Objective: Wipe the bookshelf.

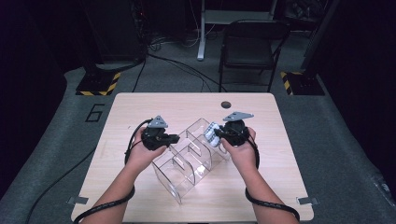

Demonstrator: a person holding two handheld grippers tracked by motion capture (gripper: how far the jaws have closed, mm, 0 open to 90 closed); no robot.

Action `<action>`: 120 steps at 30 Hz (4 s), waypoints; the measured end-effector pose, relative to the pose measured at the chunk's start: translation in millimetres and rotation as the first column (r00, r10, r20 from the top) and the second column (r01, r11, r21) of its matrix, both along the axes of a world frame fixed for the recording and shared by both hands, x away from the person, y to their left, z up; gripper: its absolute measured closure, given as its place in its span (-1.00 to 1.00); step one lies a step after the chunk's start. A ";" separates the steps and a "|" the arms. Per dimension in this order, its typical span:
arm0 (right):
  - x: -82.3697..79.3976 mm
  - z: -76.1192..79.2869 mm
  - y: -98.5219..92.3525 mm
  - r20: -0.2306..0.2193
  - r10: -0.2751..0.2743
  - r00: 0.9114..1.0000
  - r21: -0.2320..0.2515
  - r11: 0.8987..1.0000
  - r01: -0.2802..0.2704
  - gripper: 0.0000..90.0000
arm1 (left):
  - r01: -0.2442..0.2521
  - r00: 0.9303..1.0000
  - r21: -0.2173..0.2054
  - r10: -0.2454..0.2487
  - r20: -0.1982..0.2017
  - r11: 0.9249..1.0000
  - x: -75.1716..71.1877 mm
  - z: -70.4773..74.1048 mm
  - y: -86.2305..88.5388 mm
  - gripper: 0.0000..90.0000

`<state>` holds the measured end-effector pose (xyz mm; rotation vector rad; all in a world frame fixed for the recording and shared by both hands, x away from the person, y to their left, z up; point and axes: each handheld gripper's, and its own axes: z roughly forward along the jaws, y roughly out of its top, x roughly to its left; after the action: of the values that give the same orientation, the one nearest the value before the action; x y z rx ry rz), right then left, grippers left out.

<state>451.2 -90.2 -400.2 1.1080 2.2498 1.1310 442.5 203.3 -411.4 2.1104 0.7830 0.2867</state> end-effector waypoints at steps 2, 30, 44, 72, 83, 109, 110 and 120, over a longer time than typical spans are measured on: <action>3.2 1.2 5.1 -0.003 -0.002 1.000 -0.021 1.000 0.002 0.61 | 0.003 1.000 -0.005 -0.003 0.004 1.000 -0.2 -0.4 0.4 0.86; -15.0 50.2 20.9 0.073 0.071 0.995 0.053 0.996 -0.075 0.66 | -0.019 1.000 -0.040 0.019 -0.005 0.999 -1.6 -2.8 1.6 0.85; -25.0 31.4 54.1 -0.027 0.163 0.986 0.046 0.986 -0.161 0.52 | -0.021 1.000 -0.052 0.021 -0.006 0.998 -2.6 -0.1 8.5 0.65; -0.1 8.4 88.0 -0.101 0.158 0.982 -0.092 0.982 -0.168 0.55 | -0.021 1.000 0.010 0.021 -0.001 1.000 -1.8 0.7 1.1 0.88; 1.6 10.4 95.1 -0.065 0.138 0.988 -0.073 0.987 -0.142 0.67 | -0.025 1.000 0.009 0.025 0.006 1.000 -1.9 0.2 0.1 0.93; -1.6 15.4 95.3 -0.119 0.145 0.982 -0.143 0.976 -0.161 0.69 | 0.006 1.000 0.069 -0.006 -0.005 0.998 -2.5 4.5 -4.5 0.95; -1.6 15.4 95.3 -0.119 0.145 0.982 -0.143 0.976 -0.161 0.69 | -0.005 1.000 0.068 0.006 -0.010 0.998 -2.4 4.6 -4.2 0.95; -18.3 11.7 85.8 -0.043 0.166 0.985 -0.175 0.969 -0.171 0.69 | -0.062 0.998 0.073 0.064 -0.021 0.995 -3.1 5.7 -3.9 0.94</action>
<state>432.9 -4.3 -388.4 0.8807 2.4509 0.9575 439.4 199.3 -405.8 2.1632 0.8655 0.3296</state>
